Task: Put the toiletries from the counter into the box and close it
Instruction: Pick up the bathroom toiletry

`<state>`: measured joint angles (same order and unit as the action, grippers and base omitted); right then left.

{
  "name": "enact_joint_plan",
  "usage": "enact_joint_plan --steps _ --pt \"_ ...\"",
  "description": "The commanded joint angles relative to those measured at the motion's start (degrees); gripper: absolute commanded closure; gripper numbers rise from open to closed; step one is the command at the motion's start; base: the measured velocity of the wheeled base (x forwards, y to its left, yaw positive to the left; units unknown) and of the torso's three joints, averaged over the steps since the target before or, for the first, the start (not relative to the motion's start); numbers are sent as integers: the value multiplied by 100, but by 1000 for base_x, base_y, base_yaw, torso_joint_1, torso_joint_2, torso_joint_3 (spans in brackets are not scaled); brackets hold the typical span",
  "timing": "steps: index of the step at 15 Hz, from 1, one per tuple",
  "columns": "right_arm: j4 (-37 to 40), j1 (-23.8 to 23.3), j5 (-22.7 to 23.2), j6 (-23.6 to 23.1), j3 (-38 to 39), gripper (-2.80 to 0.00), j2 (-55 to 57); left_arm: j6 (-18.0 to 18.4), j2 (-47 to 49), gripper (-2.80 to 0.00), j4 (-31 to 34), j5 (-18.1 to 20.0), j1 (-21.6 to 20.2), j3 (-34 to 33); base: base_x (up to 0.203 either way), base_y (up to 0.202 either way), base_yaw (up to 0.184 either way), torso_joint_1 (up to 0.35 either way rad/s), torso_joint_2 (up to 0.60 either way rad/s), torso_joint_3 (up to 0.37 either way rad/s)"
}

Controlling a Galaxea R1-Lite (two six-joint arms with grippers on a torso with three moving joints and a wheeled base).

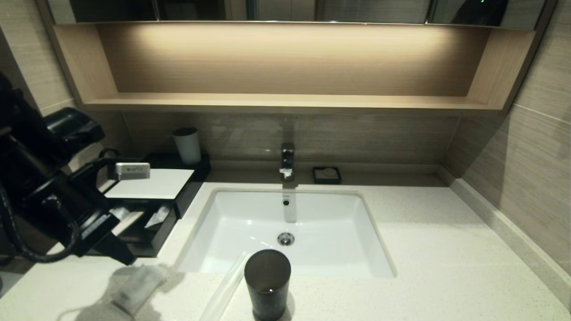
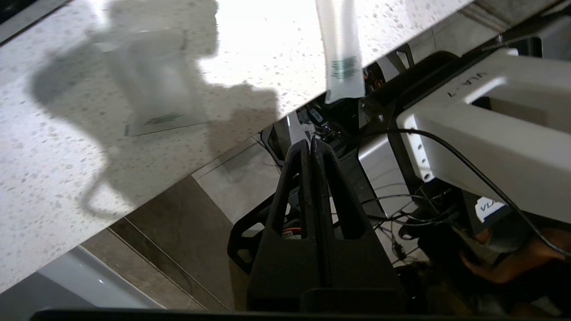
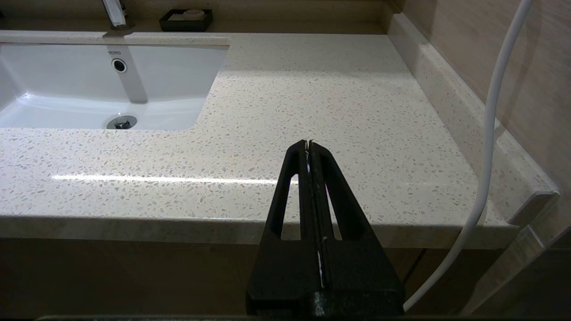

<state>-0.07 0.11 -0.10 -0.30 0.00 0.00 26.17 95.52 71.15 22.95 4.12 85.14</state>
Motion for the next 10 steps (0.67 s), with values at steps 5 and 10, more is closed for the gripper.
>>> enact_joint_plan --steps 5,10 --pt "-1 4 1 -5 9 0 0 -167 -757 0 -848 -1 889 -1433 0 0 0 0 0 0" --pt "-1 7 1 -5 9 0 0 -858 -947 0 -1311 -27 1381 -1988 0 0 0 0 0 0"
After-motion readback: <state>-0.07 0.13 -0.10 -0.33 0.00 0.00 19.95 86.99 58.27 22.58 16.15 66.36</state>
